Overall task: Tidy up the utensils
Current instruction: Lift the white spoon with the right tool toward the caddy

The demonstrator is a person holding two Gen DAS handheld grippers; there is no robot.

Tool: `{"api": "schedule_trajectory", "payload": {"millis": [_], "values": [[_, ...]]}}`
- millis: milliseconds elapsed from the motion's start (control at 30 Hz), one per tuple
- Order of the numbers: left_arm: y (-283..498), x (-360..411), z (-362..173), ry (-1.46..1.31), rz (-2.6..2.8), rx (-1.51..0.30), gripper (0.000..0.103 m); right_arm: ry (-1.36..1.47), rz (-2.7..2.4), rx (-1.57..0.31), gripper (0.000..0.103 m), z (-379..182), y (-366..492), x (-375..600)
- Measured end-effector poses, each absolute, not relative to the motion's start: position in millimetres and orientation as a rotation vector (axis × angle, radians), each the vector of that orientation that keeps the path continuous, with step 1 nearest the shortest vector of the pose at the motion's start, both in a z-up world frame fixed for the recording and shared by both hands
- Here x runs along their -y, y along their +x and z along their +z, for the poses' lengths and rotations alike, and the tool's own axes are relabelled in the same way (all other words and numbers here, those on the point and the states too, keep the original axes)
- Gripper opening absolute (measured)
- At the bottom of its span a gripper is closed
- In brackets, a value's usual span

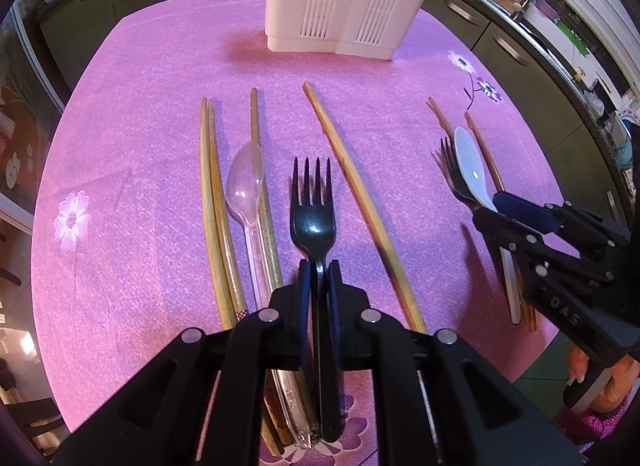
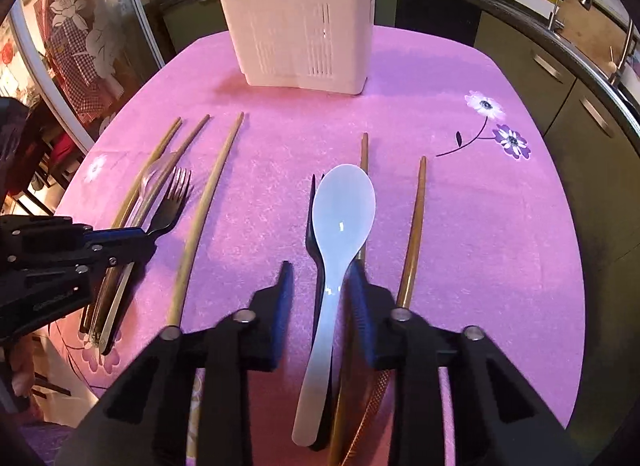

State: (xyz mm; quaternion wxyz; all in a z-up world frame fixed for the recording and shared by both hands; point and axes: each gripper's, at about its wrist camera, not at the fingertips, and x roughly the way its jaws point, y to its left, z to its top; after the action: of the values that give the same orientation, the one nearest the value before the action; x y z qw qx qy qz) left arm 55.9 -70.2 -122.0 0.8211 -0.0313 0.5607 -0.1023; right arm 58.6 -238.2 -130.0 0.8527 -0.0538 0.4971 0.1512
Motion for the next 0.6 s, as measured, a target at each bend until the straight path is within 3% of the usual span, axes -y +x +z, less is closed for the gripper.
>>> {"api": "schedule_trajectory", "payload": {"millis": [100,167,267,600], "values": [[56.0,69.9,-122.0,-0.065,-0.220,-1.193,0.009,-0.111,0.318,-1.067,0.016,-134.0,63.1,238.4],[55.7,70.0,-121.9,-0.063,-0.219,-1.192,0.009,-0.100,0.334,-1.084,0.017,-136.7,67.2,238.5],[55.5,69.9,-121.7,-0.062,-0.219,-1.192,0.009,-0.071,0.348,-1.099,0.027,-136.8,76.1,240.6],[54.9,67.9,-121.9,-0.076,-0.223,-1.189,0.009,-0.090,0.311,-1.056,0.023,-131.4,84.4,237.1]]}}
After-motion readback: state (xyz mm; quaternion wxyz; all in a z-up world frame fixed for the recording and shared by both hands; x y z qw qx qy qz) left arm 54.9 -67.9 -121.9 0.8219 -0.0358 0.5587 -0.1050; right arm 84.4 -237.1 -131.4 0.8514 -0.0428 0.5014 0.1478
